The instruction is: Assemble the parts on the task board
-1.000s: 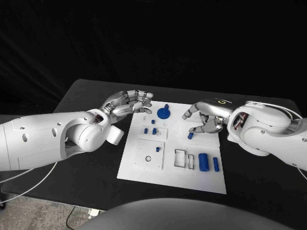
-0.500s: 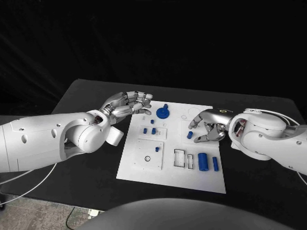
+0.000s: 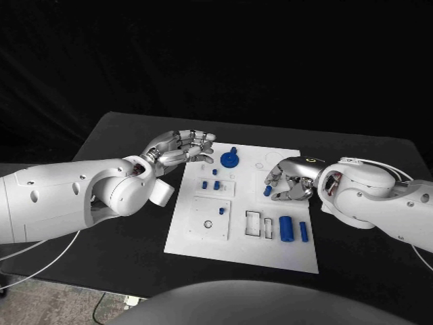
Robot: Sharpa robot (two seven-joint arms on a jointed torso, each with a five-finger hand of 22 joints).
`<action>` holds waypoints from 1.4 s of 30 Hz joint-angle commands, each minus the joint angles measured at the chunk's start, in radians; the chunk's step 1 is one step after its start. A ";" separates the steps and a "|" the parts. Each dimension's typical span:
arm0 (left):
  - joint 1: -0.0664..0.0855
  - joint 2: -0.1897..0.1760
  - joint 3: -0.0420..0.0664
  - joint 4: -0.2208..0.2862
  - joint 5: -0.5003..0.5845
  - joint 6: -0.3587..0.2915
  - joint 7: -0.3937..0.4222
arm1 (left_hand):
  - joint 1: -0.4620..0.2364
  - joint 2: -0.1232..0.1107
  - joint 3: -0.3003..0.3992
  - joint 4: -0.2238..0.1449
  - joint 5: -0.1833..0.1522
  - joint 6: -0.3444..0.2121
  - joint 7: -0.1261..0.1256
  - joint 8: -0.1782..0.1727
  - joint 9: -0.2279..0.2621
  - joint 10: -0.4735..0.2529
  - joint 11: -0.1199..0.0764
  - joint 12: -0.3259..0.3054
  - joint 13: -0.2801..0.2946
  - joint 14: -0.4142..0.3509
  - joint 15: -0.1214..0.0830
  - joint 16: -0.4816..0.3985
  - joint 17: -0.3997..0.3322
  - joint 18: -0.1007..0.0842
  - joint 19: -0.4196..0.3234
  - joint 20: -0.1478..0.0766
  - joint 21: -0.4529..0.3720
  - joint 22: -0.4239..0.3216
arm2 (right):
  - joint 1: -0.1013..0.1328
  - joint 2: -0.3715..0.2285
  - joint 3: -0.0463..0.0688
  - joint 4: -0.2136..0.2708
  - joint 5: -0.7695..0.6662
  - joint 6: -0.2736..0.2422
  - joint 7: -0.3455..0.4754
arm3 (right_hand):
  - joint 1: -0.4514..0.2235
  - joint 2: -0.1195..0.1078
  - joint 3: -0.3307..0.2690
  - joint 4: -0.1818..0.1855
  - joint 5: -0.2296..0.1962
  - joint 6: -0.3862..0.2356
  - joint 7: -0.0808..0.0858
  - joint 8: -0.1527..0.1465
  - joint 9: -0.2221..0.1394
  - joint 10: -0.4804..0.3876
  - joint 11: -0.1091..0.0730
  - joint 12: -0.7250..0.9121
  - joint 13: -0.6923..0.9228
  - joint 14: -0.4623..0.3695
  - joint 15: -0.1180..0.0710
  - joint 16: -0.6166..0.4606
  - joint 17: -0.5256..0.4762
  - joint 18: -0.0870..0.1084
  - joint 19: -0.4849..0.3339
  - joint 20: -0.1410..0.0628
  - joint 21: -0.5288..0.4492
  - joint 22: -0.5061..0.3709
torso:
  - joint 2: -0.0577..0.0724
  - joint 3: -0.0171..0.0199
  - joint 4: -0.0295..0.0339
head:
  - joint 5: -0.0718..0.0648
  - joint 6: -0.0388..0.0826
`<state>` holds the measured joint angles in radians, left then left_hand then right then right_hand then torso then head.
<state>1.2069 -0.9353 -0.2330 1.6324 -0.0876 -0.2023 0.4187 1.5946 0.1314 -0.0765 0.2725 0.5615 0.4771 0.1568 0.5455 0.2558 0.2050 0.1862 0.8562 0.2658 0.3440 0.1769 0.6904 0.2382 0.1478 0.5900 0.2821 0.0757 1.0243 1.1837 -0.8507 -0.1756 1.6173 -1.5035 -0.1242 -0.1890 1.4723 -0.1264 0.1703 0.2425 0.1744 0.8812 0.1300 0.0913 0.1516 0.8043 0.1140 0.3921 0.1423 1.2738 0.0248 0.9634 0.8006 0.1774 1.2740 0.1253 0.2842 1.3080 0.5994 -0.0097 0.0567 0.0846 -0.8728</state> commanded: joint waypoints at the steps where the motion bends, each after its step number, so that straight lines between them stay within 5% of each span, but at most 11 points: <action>1: 0.000 0.002 0.000 0.000 0.001 0.031 -0.001 | 0.011 0.002 0.008 0.000 0.007 0.008 0.044 0.004 -0.002 0.005 0.007 0.004 -0.001 0.000 0.009 0.005 -0.002 0.018 0.003 -0.002 -0.006 0.001 | -0.005 0.007 0.000 -0.009 -0.004 -0.026 -0.005 | 0.007 0.011 0.002 -0.012 0.018 0.012 0.003 0.002 -0.002 0.031 -0.003 0.003 -0.004 0.008 0.001 0.006 0.003 -0.004 0.011 0.000 0.006 0.021 | 0.001 0.0003 0.0004 | 0.000 0.000; 10: 0.000 0.001 0.000 0.001 0.001 0.034 -0.007 | 0.012 0.002 0.008 0.000 0.008 0.008 0.045 0.004 -0.004 0.007 0.008 0.005 -0.003 0.001 0.010 0.006 -0.002 0.018 0.003 -0.001 -0.006 0.002 | -0.025 0.032 0.000 -0.037 -0.007 -0.050 0.005 | 0.029 0.023 0.041 -0.051 0.085 0.055 0.009 0.013 -0.005 0.092 -0.002 -0.035 -0.034 0.015 0.002 0.015 0.009 -0.005 0.020 0.000 0.014 0.032 | 0.001 0.0004 -0.0004 | 0.006 0.000; 23: 0.000 0.004 0.000 -0.001 0.001 0.044 -0.015 | 0.012 0.003 0.009 0.001 0.009 0.009 0.046 0.005 -0.005 0.009 0.009 0.006 -0.004 0.001 0.011 0.007 -0.003 0.017 0.002 -0.001 -0.006 0.002 | -0.034 0.056 0.000 -0.059 -0.013 -0.072 0.014 | 0.026 0.022 0.066 -0.063 0.090 0.100 0.002 0.029 0.003 0.130 -0.004 -0.058 -0.051 0.022 0.000 0.025 0.017 -0.007 0.027 -0.002 0.029 0.036 | 0.000 0.0002 0.0004 | 0.000 0.000; 42: 0.000 0.010 0.000 -0.006 0.001 0.058 -0.032 | 0.016 0.006 0.014 0.001 0.012 0.013 0.049 0.008 -0.008 0.015 0.012 0.008 -0.009 0.005 0.014 0.011 -0.005 0.015 0.001 -0.001 -0.006 0.003 | -0.035 0.066 0.001 -0.065 -0.030 -0.120 0.028 | 0.053 0.028 0.116 -0.119 0.106 0.226 -0.007 0.094 0.061 0.269 -0.044 -0.053 -0.050 0.033 -0.032 0.034 0.027 -0.009 0.036 -0.030 0.068 0.043 | 0.000 0.0001 -0.0007 | 0.004 0.000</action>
<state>1.2067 -0.9275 -0.2330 1.6264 -0.0876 -0.1700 0.3881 1.5987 0.1355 -0.0682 0.2755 0.5674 0.4827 0.1583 0.5501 0.2486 0.2160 0.1971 0.8598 0.2583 0.3512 0.1840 0.6948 0.2350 0.1478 0.5900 0.2821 0.0758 1.0261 1.1491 -0.7843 -0.1752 1.5520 -1.5140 -0.2149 -0.1741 1.5101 -0.1013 0.2836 0.1293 0.2735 1.1000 0.1222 0.1809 0.2101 1.0615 0.0764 0.3367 0.0892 1.3057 -0.0006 0.9935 0.8269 0.1777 1.3111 0.1014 0.3465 1.3075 0.5997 -0.0094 0.0565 0.0870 -0.8728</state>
